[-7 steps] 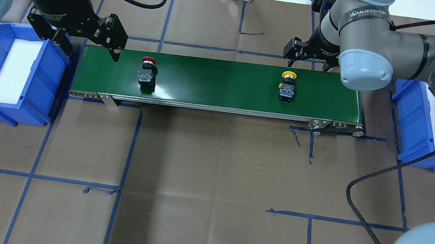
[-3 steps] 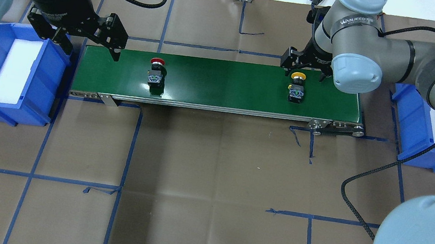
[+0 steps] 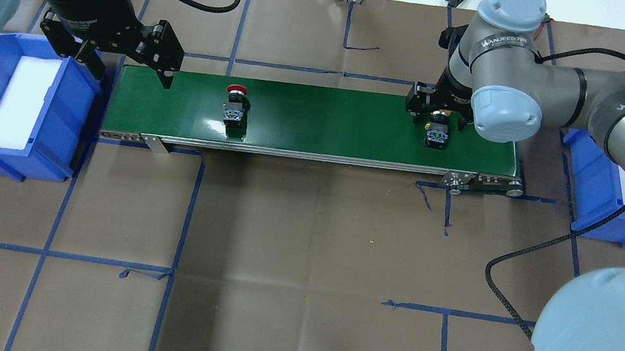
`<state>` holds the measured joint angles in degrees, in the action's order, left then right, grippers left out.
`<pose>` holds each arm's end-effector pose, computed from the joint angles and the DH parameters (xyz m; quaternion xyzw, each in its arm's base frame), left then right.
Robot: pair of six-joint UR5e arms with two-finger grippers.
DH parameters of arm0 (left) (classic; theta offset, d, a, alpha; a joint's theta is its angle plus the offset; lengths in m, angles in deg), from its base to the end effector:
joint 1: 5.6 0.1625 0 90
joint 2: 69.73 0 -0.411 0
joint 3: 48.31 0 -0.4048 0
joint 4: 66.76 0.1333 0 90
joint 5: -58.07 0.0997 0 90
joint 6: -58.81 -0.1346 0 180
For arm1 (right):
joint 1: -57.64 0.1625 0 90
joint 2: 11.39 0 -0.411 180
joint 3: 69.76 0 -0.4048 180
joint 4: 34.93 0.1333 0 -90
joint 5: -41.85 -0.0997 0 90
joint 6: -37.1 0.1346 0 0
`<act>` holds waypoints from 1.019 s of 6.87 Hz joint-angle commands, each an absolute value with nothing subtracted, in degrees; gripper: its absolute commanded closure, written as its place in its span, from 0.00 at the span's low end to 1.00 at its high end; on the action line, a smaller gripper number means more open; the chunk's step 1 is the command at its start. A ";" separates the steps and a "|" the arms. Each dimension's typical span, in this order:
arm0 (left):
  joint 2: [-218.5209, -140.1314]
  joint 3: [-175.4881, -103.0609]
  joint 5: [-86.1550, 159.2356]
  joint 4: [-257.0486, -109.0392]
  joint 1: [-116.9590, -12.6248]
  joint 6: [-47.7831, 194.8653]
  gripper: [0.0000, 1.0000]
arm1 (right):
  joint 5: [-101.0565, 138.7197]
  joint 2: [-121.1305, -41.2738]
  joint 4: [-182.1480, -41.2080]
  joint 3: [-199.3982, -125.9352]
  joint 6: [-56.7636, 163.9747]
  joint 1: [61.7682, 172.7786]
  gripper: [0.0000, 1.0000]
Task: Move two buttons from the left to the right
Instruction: 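Lower the right gripper onto the yellow button on the belt and grasp it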
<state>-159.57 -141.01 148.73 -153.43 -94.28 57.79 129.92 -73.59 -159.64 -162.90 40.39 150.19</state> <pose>-0.1201 -0.5077 0.4224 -0.0027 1.0000 -0.0068 0.0059 0.1665 -0.6404 0.1903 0.0059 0.9993 -0.0320 0.0185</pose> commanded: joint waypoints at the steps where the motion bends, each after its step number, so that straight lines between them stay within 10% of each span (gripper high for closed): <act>1: -159.47 -141.12 148.69 -153.42 -94.28 57.76 0.00 | 131.49 -73.62 -154.51 -162.40 40.19 150.19 0.93; 7: -159.56 -140.94 148.69 -153.34 -94.28 57.76 0.00 | 132.56 -79.85 -145.60 -153.97 28.73 138.83 0.96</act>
